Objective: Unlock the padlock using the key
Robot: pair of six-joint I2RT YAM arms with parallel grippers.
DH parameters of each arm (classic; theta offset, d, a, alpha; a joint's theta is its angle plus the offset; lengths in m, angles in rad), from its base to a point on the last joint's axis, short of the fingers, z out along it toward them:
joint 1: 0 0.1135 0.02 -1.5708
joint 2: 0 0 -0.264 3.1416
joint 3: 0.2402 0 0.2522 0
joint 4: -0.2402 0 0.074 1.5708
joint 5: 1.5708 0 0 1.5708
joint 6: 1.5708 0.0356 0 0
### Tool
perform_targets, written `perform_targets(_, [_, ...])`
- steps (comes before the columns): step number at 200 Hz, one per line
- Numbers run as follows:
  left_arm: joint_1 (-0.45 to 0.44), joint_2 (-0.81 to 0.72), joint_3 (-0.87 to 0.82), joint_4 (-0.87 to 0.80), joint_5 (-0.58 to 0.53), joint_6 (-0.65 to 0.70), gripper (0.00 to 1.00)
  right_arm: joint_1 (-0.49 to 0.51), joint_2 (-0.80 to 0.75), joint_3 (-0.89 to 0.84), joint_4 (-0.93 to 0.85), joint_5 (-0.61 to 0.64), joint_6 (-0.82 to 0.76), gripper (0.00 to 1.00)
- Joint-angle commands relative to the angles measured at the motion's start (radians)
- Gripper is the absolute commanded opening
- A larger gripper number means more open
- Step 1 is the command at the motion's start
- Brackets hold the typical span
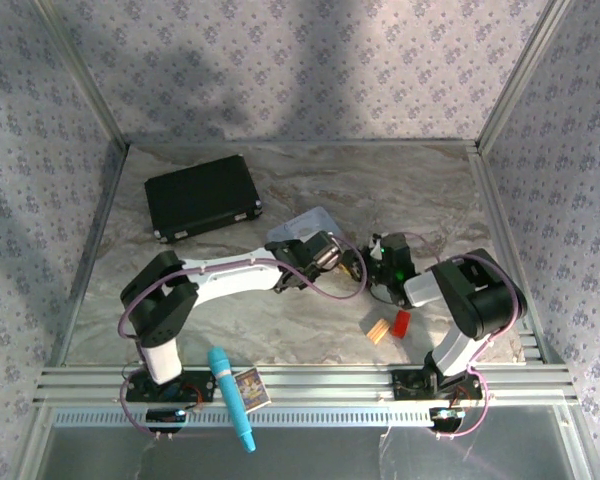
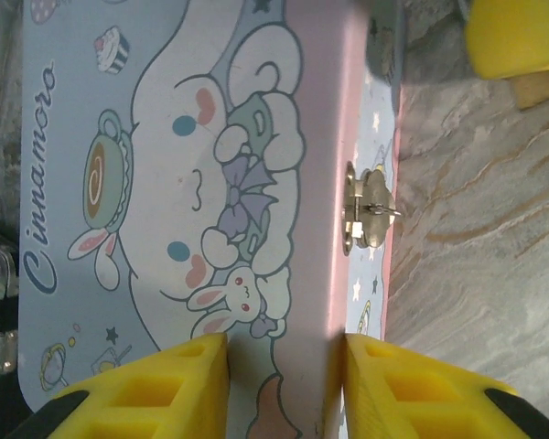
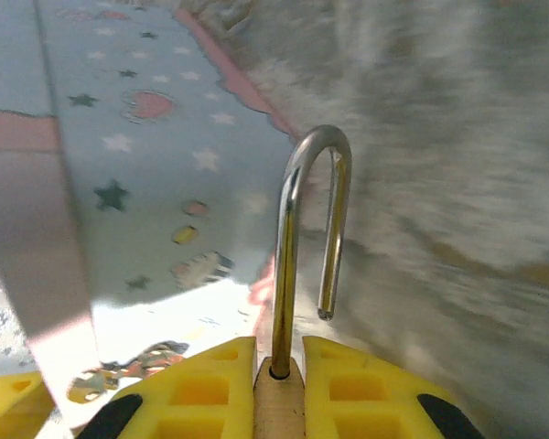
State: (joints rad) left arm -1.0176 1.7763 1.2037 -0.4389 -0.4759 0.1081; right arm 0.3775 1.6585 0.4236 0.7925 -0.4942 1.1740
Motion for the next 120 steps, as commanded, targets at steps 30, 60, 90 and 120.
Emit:
perform_targets(30, [0.022,-0.006,-0.047,-0.092,-0.012,-0.091,0.51,-0.016,0.073,0.008,0.021,-0.071,-0.013,0.0])
perform_targets(60, [0.019,-0.009,-0.058,-0.072,-0.01,-0.105,0.56,-0.032,0.123,-0.05,0.088,-0.084,-0.015,0.0])
perform_targets(90, [0.019,-0.015,-0.059,-0.073,-0.023,-0.11,0.65,-0.041,0.09,-0.104,0.041,-0.066,-0.057,0.0])
perform_targets(120, [0.019,-0.018,-0.056,-0.077,-0.04,-0.126,0.76,-0.067,0.099,-0.149,0.032,-0.079,-0.085,0.0])
